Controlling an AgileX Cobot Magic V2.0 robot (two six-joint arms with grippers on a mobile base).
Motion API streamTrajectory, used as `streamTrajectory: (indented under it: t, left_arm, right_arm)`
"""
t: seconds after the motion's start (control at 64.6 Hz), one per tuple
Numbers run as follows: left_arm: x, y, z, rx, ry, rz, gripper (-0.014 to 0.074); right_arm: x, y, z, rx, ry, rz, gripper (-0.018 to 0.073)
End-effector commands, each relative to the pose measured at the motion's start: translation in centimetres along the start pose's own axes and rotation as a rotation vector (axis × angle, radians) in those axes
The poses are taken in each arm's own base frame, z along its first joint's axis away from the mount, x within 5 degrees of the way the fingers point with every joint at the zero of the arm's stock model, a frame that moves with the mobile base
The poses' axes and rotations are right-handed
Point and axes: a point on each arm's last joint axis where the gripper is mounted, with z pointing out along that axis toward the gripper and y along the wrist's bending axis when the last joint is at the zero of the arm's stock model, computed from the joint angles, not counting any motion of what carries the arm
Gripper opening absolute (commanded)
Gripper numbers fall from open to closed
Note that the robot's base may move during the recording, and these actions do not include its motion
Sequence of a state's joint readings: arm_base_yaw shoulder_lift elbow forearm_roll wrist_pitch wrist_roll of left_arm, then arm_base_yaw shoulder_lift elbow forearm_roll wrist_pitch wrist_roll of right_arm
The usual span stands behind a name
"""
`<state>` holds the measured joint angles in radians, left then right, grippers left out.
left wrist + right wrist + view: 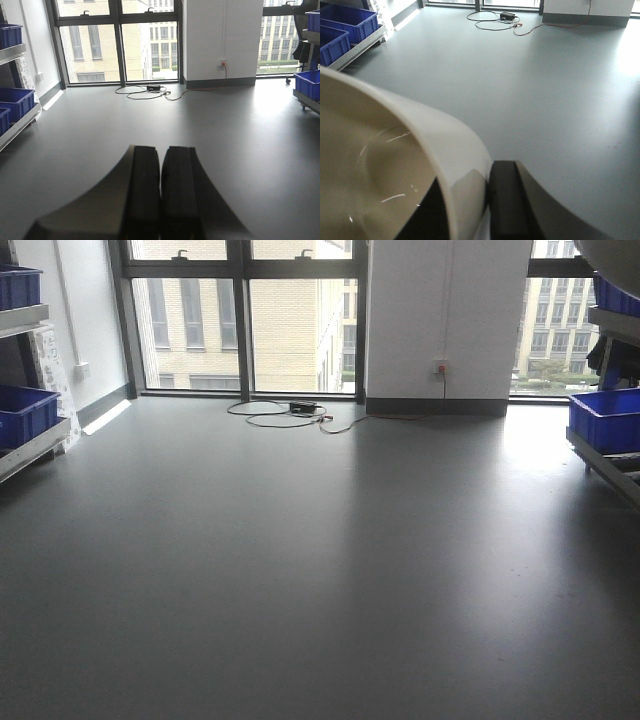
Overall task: Move white bin to right shelf second layer
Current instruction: 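Drive toward the windows carrying the bin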
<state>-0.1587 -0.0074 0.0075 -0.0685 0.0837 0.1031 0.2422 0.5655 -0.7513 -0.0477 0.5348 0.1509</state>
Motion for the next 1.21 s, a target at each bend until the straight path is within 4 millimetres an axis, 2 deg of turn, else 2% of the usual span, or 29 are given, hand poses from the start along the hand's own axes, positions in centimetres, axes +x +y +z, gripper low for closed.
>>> streamTrajectory:
  t: [0.0,1.192]
  left_arm:
    - [0.41,0.01,0.02,-0.003,-0.061,-0.009,0.0085]
    - [0.41,0.01,0.02,-0.003,-0.061,-0.009,0.0085]
  right_arm:
    - [-1.85,0.15,-0.33,-0.010,-0.127,-0.006,0.0048]
    - [-1.85,0.15,-0.33,-0.010,-0.127,-0.006,0.0048]
